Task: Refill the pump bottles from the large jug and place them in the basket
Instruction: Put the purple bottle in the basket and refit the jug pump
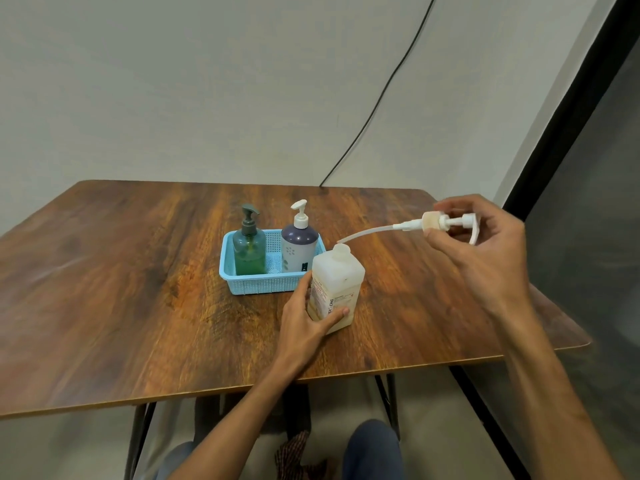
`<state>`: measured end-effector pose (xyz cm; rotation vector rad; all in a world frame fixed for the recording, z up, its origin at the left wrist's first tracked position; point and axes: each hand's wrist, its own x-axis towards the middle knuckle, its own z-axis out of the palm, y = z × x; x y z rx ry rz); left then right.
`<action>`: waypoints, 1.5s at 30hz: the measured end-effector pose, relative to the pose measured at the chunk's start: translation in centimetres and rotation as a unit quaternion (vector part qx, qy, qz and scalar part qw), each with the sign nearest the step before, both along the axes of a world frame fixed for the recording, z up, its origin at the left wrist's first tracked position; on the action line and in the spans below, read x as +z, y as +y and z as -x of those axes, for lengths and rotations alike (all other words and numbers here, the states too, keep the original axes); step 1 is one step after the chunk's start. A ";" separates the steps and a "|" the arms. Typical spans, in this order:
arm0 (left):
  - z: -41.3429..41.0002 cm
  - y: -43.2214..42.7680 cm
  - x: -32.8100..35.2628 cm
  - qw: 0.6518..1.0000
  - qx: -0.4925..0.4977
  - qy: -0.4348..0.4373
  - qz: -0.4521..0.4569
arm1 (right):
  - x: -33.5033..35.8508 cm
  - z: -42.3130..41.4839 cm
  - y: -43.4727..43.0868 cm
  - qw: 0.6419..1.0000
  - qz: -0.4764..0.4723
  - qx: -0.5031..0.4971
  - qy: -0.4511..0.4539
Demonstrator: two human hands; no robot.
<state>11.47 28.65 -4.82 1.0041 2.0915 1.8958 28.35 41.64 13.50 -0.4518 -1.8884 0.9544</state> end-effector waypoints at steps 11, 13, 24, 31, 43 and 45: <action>0.0 0.1 -0.2 1.000 -0.014 -0.009 -0.018 | 4.5 -0.8 -1.5 0.995 -0.092 -0.008 -0.047; 0.0 -0.1 -0.1 1.000 -0.018 -0.012 -0.020 | 4.8 -0.5 -1.7 0.993 -0.099 -0.002 -0.061; 0.0 0.0 -0.3 0.999 -0.018 -0.015 -0.027 | 4.3 2.6 -1.8 0.988 -0.089 0.025 -0.126; 0.0 0.1 -0.3 1.000 -0.016 -0.013 -0.023 | 3.4 5.4 -1.3 0.974 -0.076 0.087 -0.195; 0.2 0.2 -0.5 0.999 -0.018 -0.007 -0.027 | 2.8 9.4 -0.2 0.913 -0.123 0.152 -0.358; 0.2 0.1 -0.4 1.000 -0.017 -0.005 -0.026 | 2.3 9.9 0.0 0.903 -0.135 0.156 -0.376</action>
